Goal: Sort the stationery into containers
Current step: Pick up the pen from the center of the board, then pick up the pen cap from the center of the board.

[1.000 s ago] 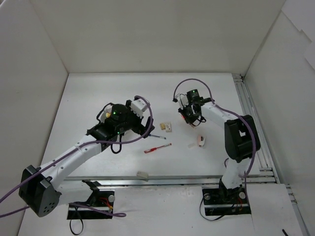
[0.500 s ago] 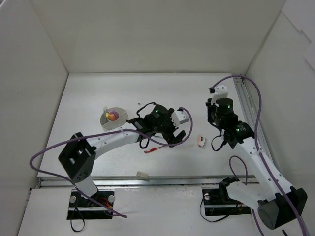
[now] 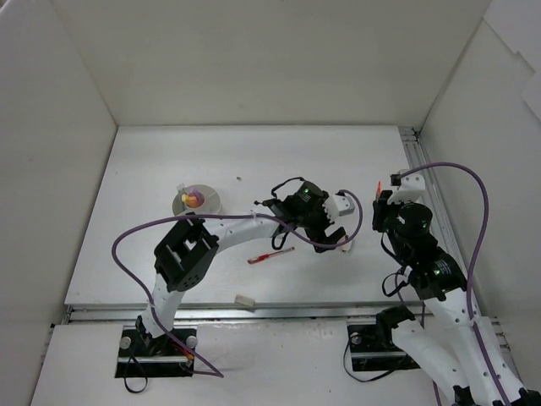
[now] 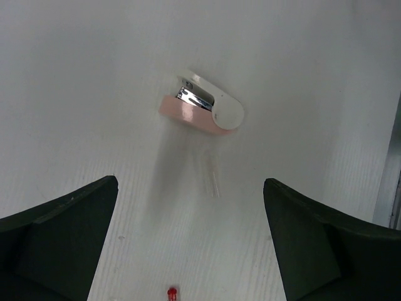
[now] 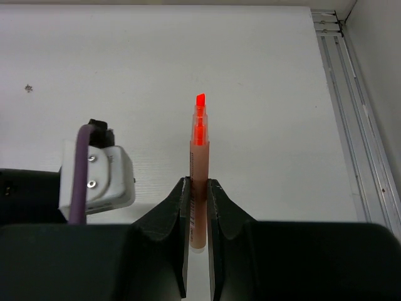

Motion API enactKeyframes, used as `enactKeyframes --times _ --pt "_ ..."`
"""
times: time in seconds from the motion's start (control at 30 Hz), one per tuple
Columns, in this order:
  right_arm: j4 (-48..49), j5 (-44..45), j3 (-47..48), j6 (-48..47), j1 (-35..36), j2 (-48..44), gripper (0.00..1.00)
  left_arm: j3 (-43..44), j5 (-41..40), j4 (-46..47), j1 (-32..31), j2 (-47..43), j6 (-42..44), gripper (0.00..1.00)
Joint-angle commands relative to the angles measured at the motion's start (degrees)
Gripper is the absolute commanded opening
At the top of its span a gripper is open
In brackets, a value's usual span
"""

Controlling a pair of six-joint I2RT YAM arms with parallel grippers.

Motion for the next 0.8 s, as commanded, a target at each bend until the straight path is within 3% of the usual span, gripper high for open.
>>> enactKeyframes --times 0.0,0.13,0.5,0.6,0.77 --pt "-0.29 -1.81 0.91 0.9 -0.26 -0.57 0.04 5.33 0.79 -0.04 -0.97 0.62 0.42 0.96" --pt "-0.82 -1.73 0.74 1.68 -0.43 -2.06 0.0 9.71 -2.54 -2.06 -2.2 5.19 0.51 0.93" --pt "-1.26 -1.55 -0.14 0.98 -0.17 -4.53 0.0 10.7 -8.0 -4.0 -3.35 8.89 -0.2 0.6" --pt "-1.44 -1.9 -0.14 0.72 -0.08 -3.65 0.0 10.78 -7.65 -4.26 -3.35 9.76 -0.55 0.48" --pt "-2.31 -2.34 0.47 0.54 -0.08 -1.98 0.0 10.17 -8.25 -4.53 -3.35 9.42 -1.07 0.1"
